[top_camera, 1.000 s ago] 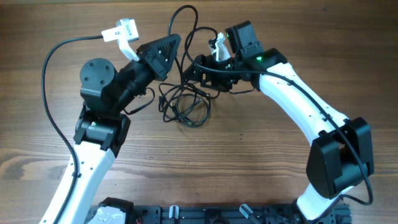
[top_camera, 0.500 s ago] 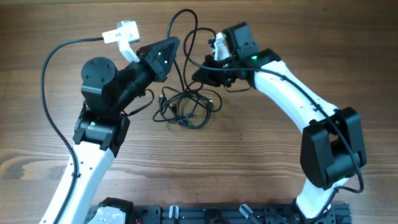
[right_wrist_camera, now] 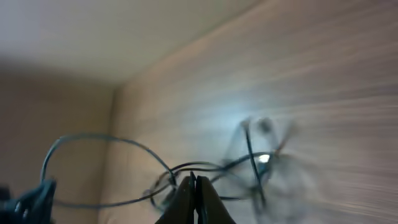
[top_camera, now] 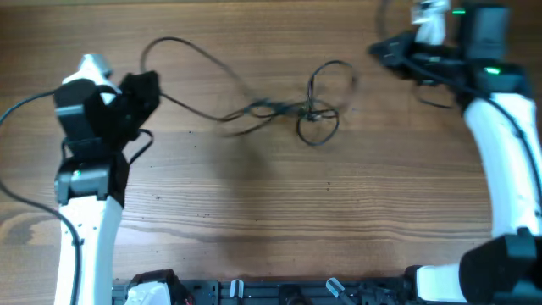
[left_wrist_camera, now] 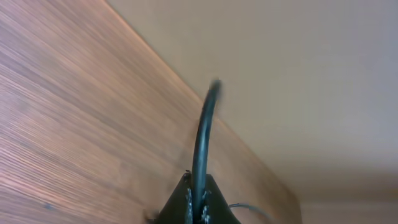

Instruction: Untangle cables

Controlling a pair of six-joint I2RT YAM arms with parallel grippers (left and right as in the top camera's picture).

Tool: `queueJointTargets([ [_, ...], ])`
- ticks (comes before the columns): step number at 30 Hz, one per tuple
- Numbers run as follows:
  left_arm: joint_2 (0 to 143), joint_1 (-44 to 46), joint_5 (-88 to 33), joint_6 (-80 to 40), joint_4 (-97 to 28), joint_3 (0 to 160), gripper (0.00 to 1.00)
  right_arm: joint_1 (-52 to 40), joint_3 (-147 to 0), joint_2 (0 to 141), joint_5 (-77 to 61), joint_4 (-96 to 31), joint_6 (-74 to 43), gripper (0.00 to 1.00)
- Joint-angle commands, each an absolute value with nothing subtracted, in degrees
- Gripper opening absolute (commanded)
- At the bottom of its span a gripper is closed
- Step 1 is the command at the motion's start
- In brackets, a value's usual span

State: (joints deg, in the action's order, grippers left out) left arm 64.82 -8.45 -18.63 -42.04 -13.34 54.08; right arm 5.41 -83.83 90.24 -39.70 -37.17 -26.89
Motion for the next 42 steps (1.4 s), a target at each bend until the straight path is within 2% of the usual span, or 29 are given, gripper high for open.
queueJointTargets([
  [1, 60.0, -11.2, -17.6, -40.7, -13.0, 54.7, 0.04, 9.0, -84.3, 88.5, -35.8, -39.4, -26.1, 0.04],
  [6, 58.1, -11.0, -26.2, -40.7, -12.4, 54.7, 0.04, 7.8, -84.3, 88.5, -37.4, -40.2, -25.2, 0.05],
  [8, 58.2, -11.0, -30.2, -40.7, -10.7, 54.7, 0.04, 5.8, -84.3, 88.6, -40.2, -39.8, -23.5, 0.17],
  [10, 58.2, -11.0, -35.0, -41.0, -6.6, 54.7, 0.04, 3.7, -84.3, 88.6, -42.1, -39.7, -22.0, 0.43],
  [11, 58.2, -11.0, -37.5, -41.8, -3.9, 54.7, 0.04, 2.6, -84.3, 88.6, -42.8, -39.7, -20.9, 0.48],
  [14, 58.2, -11.0, -43.7, -49.6, 7.6, 54.7, 0.04, -2.0, -84.3, 88.7, -43.3, -39.7, -20.1, 0.56],
  [18, 58.2, -11.0, -44.5, -60.1, 18.5, 54.7, 0.04, -8.3, -84.3, 88.7, -43.5, -39.2, -21.2, 0.64],
  [22, 58.2, -11.0, -44.3, -65.3, 21.7, 54.7, 0.04, -14.5, -84.3, 88.8, -43.5, -36.3, -26.9, 0.69],
  [28, 58.4, -10.1, -44.3, -66.7, 21.7, 54.7, 0.04, -21.1, -84.3, 90.8, -42.0, -30.4, -36.8, 0.79],
  [42, 64.3, -4.4, -44.3, -66.5, 16.9, 54.7, 0.04, -32.7, -84.3, 107.5, -60.2, -11.6, -52.2, 0.81],
])
